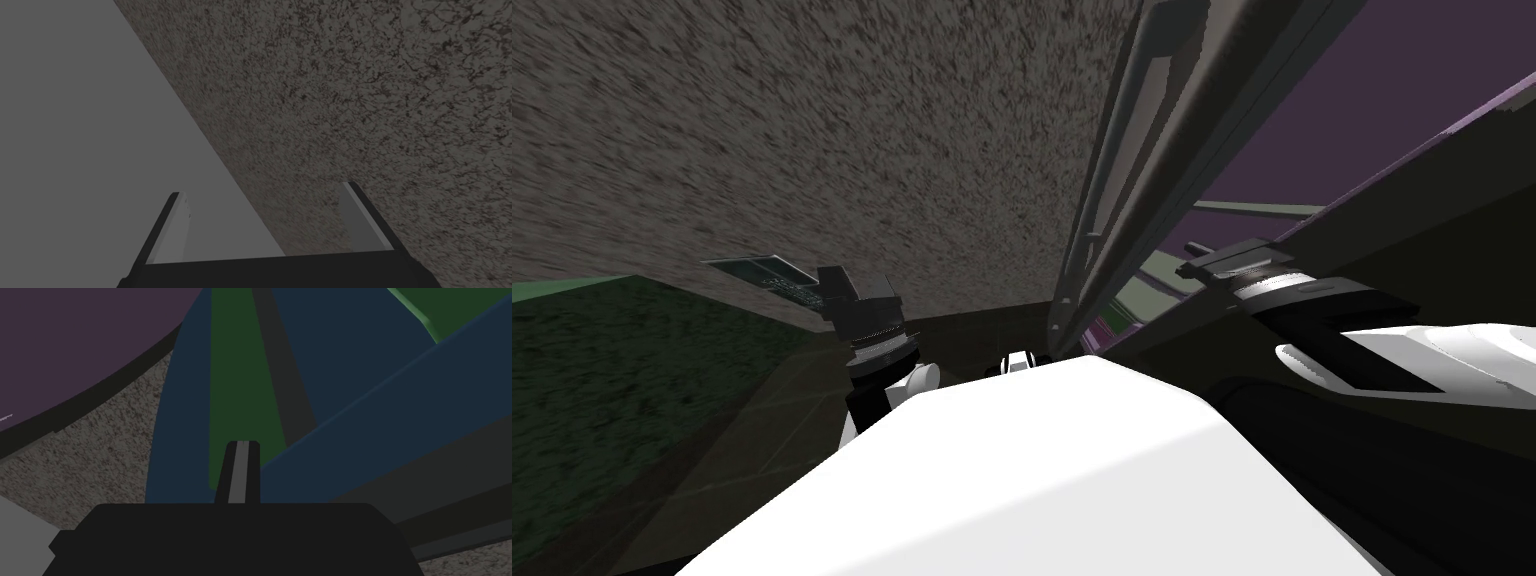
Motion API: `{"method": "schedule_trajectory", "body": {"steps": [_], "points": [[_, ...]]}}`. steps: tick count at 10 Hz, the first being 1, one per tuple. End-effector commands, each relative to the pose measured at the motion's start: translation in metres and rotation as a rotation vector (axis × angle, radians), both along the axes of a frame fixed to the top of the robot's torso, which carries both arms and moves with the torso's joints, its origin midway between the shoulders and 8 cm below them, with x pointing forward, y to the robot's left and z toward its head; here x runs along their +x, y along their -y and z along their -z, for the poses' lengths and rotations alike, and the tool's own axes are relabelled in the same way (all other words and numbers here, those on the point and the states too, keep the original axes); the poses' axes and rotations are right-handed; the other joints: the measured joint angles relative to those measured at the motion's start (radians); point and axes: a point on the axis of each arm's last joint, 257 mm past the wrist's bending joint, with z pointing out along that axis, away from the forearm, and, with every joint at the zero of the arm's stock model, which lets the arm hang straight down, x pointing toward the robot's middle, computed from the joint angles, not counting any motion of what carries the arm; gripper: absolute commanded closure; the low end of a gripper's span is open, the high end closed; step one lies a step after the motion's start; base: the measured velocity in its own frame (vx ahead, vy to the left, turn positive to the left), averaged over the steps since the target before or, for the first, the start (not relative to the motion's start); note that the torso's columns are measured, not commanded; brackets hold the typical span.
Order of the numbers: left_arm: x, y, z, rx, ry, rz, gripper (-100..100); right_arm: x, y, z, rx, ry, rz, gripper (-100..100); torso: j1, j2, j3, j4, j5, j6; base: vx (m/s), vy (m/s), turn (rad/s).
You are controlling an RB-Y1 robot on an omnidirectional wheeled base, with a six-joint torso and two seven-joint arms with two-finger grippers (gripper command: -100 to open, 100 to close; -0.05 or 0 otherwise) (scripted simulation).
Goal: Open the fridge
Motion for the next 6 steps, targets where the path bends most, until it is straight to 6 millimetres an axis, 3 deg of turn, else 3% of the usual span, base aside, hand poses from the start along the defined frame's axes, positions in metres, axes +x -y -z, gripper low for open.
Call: {"method": "schedule_trajectory", "body": {"steps": [1,6], "points": [[0.000,0.000,0.000,0.000,0.000,0.000,0,-0.008,0.022,-0.001,0.000,0.000,0.064,100,-0.001,0.001,0.001,0.001,-0.001,0.000,0.101,0.338,-0.049],[0.000,0.000,0.000,0.000,0.000,0.000,0,-0.028,0.062,-0.007,-0.003,0.002,0.189,100,-0.002,-0.001,-0.001,0.000,0.000,-0.001,0.149,0.307,-0.050]]}}
